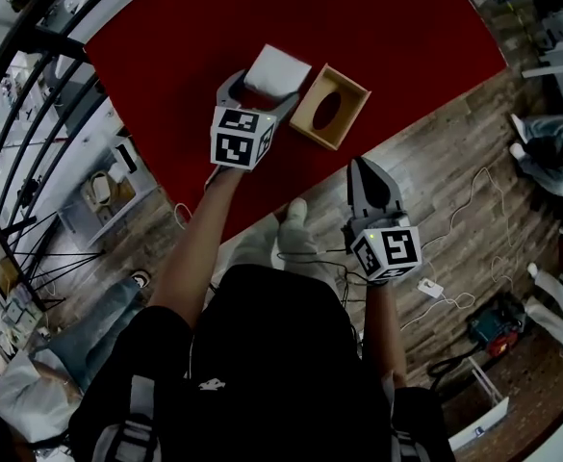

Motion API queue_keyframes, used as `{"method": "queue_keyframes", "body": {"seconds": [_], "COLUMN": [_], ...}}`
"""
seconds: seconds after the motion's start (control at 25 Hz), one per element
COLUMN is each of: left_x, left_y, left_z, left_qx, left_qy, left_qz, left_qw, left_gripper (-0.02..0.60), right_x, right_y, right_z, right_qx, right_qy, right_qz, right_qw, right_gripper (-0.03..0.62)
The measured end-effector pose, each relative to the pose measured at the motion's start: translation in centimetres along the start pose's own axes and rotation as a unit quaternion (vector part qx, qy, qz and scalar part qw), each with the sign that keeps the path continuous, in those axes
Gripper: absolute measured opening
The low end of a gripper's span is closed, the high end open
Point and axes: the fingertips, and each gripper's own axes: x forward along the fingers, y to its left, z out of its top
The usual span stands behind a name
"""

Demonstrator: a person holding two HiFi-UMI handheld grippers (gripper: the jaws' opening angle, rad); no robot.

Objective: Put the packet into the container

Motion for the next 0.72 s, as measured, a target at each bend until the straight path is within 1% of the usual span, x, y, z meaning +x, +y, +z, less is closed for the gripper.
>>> {"method": "queue_keyframes", "body": {"seconds": [0.16, 0.36, 0.44, 0.56, 0.72], "left_x": [0.3, 1.6, 2.1, 2.7, 3.1], "left_y": [-2.6, -7.2, -8.8, -10.6, -11.6], "left_z": [0.4, 0.5, 0.4, 0.2, -1.0], "left_qx": [0.004, 0.010, 0.012, 0.014, 0.004], "left_qy": [-0.005, -0.001, 0.001, 0.003, 0.011], "left_qz": [-0.012, -0.044, -0.051, -0.054, -0.047], "left_qw": [0.9999, 0.9990, 0.9986, 0.9985, 0.9989], "left_gripper": [0.454, 0.454, 0.454, 0.454, 0.454], "right_x": [-1.8, -4.5, -5.4, -6.6, -7.7], "right_y": [-0.9, -2.5, -3.2, -4.1, -4.6], "right_z": [0.2, 0.2, -0.1, -0.6, -1.5], "right_qx": [0.001, 0.006, 0.009, 0.015, 0.020], "right_qy": [-0.010, -0.016, -0.016, -0.016, -0.012], "right_qz": [-0.021, -0.049, -0.057, -0.067, -0.075], "right_qw": [1.000, 0.999, 0.998, 0.998, 0.997], "right_gripper": [0.021, 0.021, 0.020, 0.020, 0.021]}}
